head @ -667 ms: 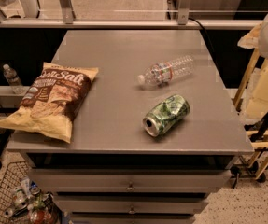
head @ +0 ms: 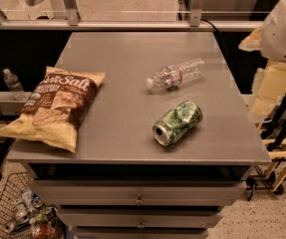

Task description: Move water bottle near brown chip bag

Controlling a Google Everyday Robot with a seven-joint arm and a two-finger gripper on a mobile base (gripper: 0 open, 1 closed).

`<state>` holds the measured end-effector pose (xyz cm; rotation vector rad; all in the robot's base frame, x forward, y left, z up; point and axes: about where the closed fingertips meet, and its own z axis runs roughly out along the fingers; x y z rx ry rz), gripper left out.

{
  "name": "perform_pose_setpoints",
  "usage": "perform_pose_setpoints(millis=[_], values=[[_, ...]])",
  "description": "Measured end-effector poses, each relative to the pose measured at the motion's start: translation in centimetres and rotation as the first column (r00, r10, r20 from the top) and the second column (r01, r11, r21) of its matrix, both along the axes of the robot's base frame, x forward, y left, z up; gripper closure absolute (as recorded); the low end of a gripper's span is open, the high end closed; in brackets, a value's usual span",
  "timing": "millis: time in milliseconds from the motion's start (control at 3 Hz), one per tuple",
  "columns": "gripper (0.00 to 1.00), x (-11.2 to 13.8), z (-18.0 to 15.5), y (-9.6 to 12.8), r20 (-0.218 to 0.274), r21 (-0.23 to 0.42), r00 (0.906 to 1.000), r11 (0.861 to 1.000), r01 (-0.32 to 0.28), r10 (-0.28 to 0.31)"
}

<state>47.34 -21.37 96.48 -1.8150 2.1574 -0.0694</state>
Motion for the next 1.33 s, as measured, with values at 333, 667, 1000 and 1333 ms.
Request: perform_pose_setpoints(millis=[333, 667, 1000, 1333], values=[[0.0, 8.4, -4.3, 0.0, -0.078, -0.002, 0.9717, 0.975, -0.224, 0.223], [0.0, 14.7, -7.4, -0.3, -0.085, -0.025, 0.9371, 0.939, -0.342, 0.339], [0.0, 19.3, -7.7, 0.3, -0.019, -0.044, 0.9143, 0.913, -0.405, 0.405], [0.0, 21.8, -8.4, 1.4, 0.025, -0.031, 0.8984, 0.899, -0.438, 0.439]])
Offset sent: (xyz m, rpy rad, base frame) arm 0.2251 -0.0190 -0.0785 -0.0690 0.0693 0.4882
